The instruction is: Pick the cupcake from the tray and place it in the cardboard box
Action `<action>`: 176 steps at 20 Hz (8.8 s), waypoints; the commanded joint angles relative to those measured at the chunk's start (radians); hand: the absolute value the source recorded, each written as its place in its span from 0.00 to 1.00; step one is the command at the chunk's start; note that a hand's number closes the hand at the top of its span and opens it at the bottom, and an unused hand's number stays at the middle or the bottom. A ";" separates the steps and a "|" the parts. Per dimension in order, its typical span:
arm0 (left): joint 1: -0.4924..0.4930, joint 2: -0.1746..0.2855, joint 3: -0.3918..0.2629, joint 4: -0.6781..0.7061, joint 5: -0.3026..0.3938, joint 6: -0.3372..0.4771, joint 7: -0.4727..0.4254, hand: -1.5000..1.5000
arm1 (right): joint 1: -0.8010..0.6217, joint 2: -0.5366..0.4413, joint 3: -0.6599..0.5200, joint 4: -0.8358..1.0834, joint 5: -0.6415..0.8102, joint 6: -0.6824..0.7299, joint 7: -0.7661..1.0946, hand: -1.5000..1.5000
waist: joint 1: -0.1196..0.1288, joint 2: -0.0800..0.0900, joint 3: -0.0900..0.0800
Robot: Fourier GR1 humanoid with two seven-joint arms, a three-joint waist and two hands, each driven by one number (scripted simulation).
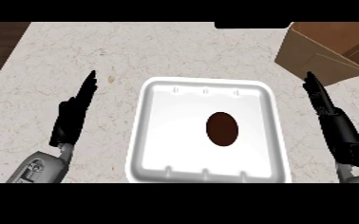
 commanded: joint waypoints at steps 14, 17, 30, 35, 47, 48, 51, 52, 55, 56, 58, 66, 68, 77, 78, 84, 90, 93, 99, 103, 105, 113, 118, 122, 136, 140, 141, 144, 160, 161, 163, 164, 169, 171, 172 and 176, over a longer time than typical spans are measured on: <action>-0.061 0.096 0.038 -0.092 -0.015 -0.249 -0.210 0.50 | 0.053 -0.235 -0.024 -0.495 0.293 -0.087 0.286 0.00 | -0.032 -0.030 -0.031; -0.039 0.092 0.048 -0.086 -0.017 -0.270 -0.244 0.50 | 0.014 -0.293 -0.021 -0.527 0.349 -0.030 0.311 0.00 | -0.024 -0.029 -0.032; -0.115 0.073 0.056 -0.055 -0.054 -0.305 -0.228 0.50 | -0.291 -0.364 0.322 -0.694 0.477 0.403 0.944 0.00 | 0.019 -0.022 -0.036; -0.112 0.068 0.060 -0.121 -0.032 -0.322 -0.160 0.50 | -0.482 -0.239 0.435 -0.679 0.470 0.561 1.231 0.00 | 0.026 -0.028 -0.035; -0.115 0.020 0.088 -0.092 -0.073 -0.325 -0.152 0.50 | -0.619 0.100 0.563 -0.488 0.462 0.667 1.501 0.00 | -0.016 -0.031 -0.031; -0.047 0.064 0.117 -0.098 -0.041 -0.369 -0.211 0.50 | -0.623 0.143 0.582 -0.398 0.496 0.627 1.472 0.00 | -0.003 -0.030 -0.032; -0.021 0.052 0.104 -0.151 -0.074 -0.338 -0.192 0.50 | -0.644 0.113 0.550 -0.333 0.530 0.656 1.437 0.00 | 0.000 -0.031 -0.031; -0.097 0.030 0.110 -0.095 -0.086 -0.329 -0.161 0.50 | -0.649 0.122 0.577 -0.344 0.561 0.664 1.446 0.00 | -0.015 -0.029 -0.031; -0.065 0.041 0.135 -0.081 -0.080 -0.359 -0.204 0.50 | -0.656 0.187 0.586 -0.347 0.588 0.675 1.503 0.00 | -0.017 -0.030 -0.031; -0.047 0.033 0.147 -0.072 -0.074 -0.364 -0.222 0.50 | -0.608 0.172 0.602 -0.354 0.626 0.650 1.461 0.00 | -0.019 -0.030 -0.031; -0.070 -0.012 0.107 -0.097 -0.117 -0.322 -0.163 0.50 | -0.620 0.233 0.614 -0.348 0.656 0.656 1.509 0.00 | -0.021 -0.031 -0.031; -0.076 -0.028 0.149 -0.039 -0.135 -0.354 -0.213 0.50 | -0.626 0.299 0.582 -0.173 0.741 0.699 1.423 0.00 | -0.017 -0.029 -0.031; -0.016 -0.007 0.159 -0.080 -0.130 -0.385 -0.247 0.50 | -0.579 0.300 0.601 -0.141 0.806 0.659 1.374 0.00 | -0.014 -0.029 -0.031; -0.018 -0.043 0.201 -0.149 -0.166 -0.420 -0.159 0.50 | -0.438 0.357 0.556 -0.098 0.929 0.655 1.231 0.00 | -0.016 -0.029 -0.030; -0.037 -0.034 0.213 -0.170 -0.166 -0.439 -0.134 0.50 | -0.483 0.359 0.493 -0.055 0.917 0.685 1.181 0.00 | -0.015 -0.029 -0.030; -0.096 -0.102 0.211 -0.077 -0.219 -0.413 -0.148 0.50 | -0.378 0.335 0.524 -0.094 1.020 0.677 1.196 0.00 | -0.023 -0.028 -0.030; -0.023 -0.112 0.256 -0.097 -0.228 -0.463 -0.199 0.50 | -0.309 0.354 0.469 -0.032 1.096 0.634 1.090 0.00 | -0.019 -0.028 -0.030; 0.010 -0.060 0.311 -0.153 -0.189 -0.537 -0.177 0.50 | -0.364 0.369 0.399 0.053 1.091 0.661 1.003 0.00 | -0.014 -0.028 -0.030; -0.055 -0.088 0.318 -0.144 -0.217 -0.530 -0.128 0.50 | -0.349 0.305 0.458 0.086 1.188 0.554 0.793 1.00 | -0.014 -0.028 -0.030; -0.053 -0.121 0.324 -0.102 -0.248 -0.531 -0.166 0.50 | -0.386 0.363 0.439 0.075 1.263 0.545 0.793 1.00 | -0.017 -0.028 -0.030; 0.028 -0.113 0.316 -0.223 -0.238 -0.539 -0.140 0.50 | -0.389 0.377 0.451 0.119 1.306 0.472 0.765 1.00 | -0.010 -0.029 -0.030; -0.037 -0.156 0.299 -0.127 -0.286 -0.520 -0.160 0.50 | -0.546 0.392 0.302 0.198 1.177 0.405 0.473 1.00 | -0.004 -0.022 -0.030; -0.035 -0.129 0.326 -0.102 -0.275 -0.556 -0.201 0.50 | -0.703 0.445 0.201 0.352 1.132 0.331 0.323 1.00 | 0.003 -0.022 -0.030; -0.019 -0.182 0.296 -0.140 -0.305 -0.519 -0.160 0.50 | -0.728 0.442 0.217 0.276 1.212 0.302 0.327 1.00 | -0.011 -0.027 -0.030; -0.009 -0.178 0.323 -0.157 -0.293 -0.540 -0.150 0.50 | -0.846 0.335 -0.248 0.172 1.108 0.318 0.636 1.00 | -0.016 -0.028 -0.030; -0.067 -0.162 0.336 -0.125 -0.294 -0.561 -0.139 0.50 | -0.933 0.245 -0.386 0.360 1.063 0.255 0.551 1.00 | -0.006 -0.020 -0.030; 0.000 -0.174 0.331 -0.188 -0.291 -0.556 -0.146 0.50 | -0.926 0.243 -0.372 0.358 1.074 0.262 0.553 1.00 | -0.005 -0.026 -0.030; -0.038 -0.155 0.359 -0.188 -0.271 -0.575 -0.100 0.50 | -0.911 0.171 -0.396 0.475 1.084 0.236 0.459 1.00 | -0.005 -0.025 -0.030; -0.076 -0.191 0.347 -0.110 -0.294 -0.579 -0.152 0.50 | -1.005 -0.071 -0.348 1.060 1.157 0.548 0.197 1.00 | 0.011 -0.013 -0.030; -0.063 -0.225 0.316 -0.126 -0.341 -0.529 -0.159 0.50 | -1.010 -0.090 -0.354 1.109 1.164 0.542 0.181 1.00 | 0.019 -0.010 -0.029; -0.084 -0.224 0.312 -0.126 -0.340 -0.538 -0.135 0.50 | -1.021 -0.125 -0.349 1.151 1.161 0.613 0.116 0.00 | 0.018 -0.011 -0.029; -0.005 -0.199 0.328 -0.156 -0.316 -0.570 -0.189 0.50 | -1.027 -0.111 -0.360 1.159 1.139 0.640 0.082 0.00 | 0.024 -0.015 -0.029; -0.033 -0.186 0.338 -0.159 -0.319 -0.578 -0.156 0.50 | -1.063 -0.142 -0.390 1.198 1.106 0.647 -0.112 0.00 | 0.029 -0.014 -0.028; -0.090 -0.200 0.345 -0.104 -0.314 -0.574 -0.149 0.50 | -1.066 -0.074 -0.481 1.177 1.017 0.563 -0.099 0.00 | 0.010 -0.015 -0.028; -0.044 -0.189 0.354 -0.135 -0.306 -0.576 -0.153 0.50 | -1.068 -0.092 -0.544 1.170 0.957 0.549 -0.132 0.00 | 0.016 -0.018 -0.027; -0.054 -0.196 0.359 -0.106 -0.311 -0.567 -0.178 0.50 | -1.100 -0.084 -0.809 1.232 0.706 0.554 -0.110 0.00 | -0.003 -0.015 -0.024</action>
